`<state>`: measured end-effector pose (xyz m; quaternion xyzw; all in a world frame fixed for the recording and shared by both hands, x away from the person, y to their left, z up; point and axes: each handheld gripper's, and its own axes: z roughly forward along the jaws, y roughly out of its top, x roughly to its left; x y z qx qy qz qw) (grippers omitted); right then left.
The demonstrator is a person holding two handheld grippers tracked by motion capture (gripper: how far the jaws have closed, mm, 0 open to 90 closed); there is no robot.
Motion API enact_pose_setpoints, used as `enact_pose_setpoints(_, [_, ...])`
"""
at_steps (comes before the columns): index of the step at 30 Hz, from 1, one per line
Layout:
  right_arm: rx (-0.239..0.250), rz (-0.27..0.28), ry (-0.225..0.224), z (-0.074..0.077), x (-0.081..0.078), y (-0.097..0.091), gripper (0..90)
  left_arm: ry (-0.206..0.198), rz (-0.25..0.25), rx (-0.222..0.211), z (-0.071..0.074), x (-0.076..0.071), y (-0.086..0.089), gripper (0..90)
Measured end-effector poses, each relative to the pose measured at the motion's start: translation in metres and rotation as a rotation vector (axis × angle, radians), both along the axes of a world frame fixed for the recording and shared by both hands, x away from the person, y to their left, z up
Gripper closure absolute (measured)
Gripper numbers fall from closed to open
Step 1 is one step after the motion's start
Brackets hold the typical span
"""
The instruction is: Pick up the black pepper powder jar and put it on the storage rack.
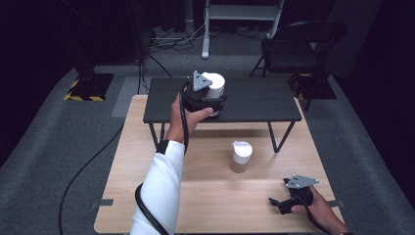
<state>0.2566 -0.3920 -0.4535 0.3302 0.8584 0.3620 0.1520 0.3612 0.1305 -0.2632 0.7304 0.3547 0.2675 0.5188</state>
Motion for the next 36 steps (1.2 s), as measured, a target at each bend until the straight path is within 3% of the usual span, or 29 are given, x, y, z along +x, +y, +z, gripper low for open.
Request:
enact_pose_setpoints(16, [0.000,0.000,0.000,0.000,0.000,0.000,0.0,0.022,-0.013,-0.051,-0.010,0.007,0.009,28.0])
enact_pose_setpoints(21, [0.000,0.000,0.000,0.000,0.000,0.000,0.0,0.041,-0.008,0.004,-0.005,0.007,0.004,13.3])
enact_pose_setpoints(24, [0.000,0.000,0.000,0.000,0.000,0.000,0.0,0.049,0.000,-0.008,-0.003,0.006,0.005,4.5])
enact_pose_setpoints(28, [0.000,0.000,0.000,0.000,0.000,0.000,0.0,0.052,-0.002,0.010,0.000,0.004,0.005,1.7])
enact_pose_setpoints(30, [0.000,0.000,0.000,0.000,0.000,0.000,0.0,0.038,0.004,0.039,0.002,0.001,0.003,1.4])
enact_pose_setpoints(36, [0.000,0.000,0.000,0.000,0.000,0.000,0.0,0.028,0.002,0.034,0.004,-0.004,0.009,0.8])
